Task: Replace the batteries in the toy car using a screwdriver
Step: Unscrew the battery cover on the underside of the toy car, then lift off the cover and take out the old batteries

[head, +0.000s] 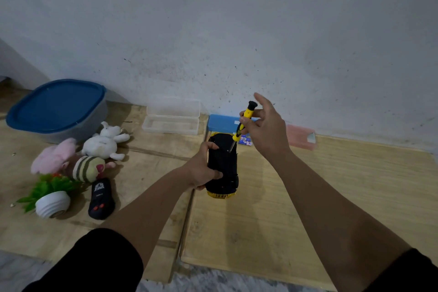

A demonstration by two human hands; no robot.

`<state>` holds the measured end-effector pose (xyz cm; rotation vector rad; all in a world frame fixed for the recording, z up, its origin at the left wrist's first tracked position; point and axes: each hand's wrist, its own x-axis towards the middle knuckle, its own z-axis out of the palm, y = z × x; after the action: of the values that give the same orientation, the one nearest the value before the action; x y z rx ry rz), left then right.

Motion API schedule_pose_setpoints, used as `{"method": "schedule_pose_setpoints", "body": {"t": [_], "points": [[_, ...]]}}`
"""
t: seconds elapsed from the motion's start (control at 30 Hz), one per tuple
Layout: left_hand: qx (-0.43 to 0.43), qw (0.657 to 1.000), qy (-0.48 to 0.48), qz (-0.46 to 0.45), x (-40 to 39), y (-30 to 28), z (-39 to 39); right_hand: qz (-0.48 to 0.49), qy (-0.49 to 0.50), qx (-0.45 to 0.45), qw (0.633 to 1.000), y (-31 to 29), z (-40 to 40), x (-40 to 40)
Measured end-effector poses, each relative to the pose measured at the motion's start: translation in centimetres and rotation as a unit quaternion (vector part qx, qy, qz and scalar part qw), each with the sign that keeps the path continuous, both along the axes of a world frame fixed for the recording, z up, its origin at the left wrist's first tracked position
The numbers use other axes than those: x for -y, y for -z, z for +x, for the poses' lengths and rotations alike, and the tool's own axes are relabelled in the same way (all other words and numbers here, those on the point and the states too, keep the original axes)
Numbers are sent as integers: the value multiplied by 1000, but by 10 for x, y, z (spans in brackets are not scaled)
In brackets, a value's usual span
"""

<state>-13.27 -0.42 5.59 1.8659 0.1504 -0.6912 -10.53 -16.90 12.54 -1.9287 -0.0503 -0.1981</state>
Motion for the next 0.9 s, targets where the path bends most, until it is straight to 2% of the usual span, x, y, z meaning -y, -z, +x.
{"method": "schedule_pose_setpoints", "body": {"t": [0.1,0.17,0.33,0.53,0.7,0.9], "points": [[12,1000,-7,-13,-2,-1,0,24,84,0,996,4,-1,12],[19,999,-12,-25,-4,1,0,24,99,-31,994,12,-5,23],[14,999,-9,-48,-2,9,-3,-118,69,-116,984,70,-34,40],[10,999,21,-30,3,22,-11,-266,52,-192,943,152,-80,51],[-6,999,36,-22,7,27,-16,-363,24,-218,906,172,-92,52],[-14,999,35,-31,15,27,-15,-396,20,-198,897,171,-87,53]]}}
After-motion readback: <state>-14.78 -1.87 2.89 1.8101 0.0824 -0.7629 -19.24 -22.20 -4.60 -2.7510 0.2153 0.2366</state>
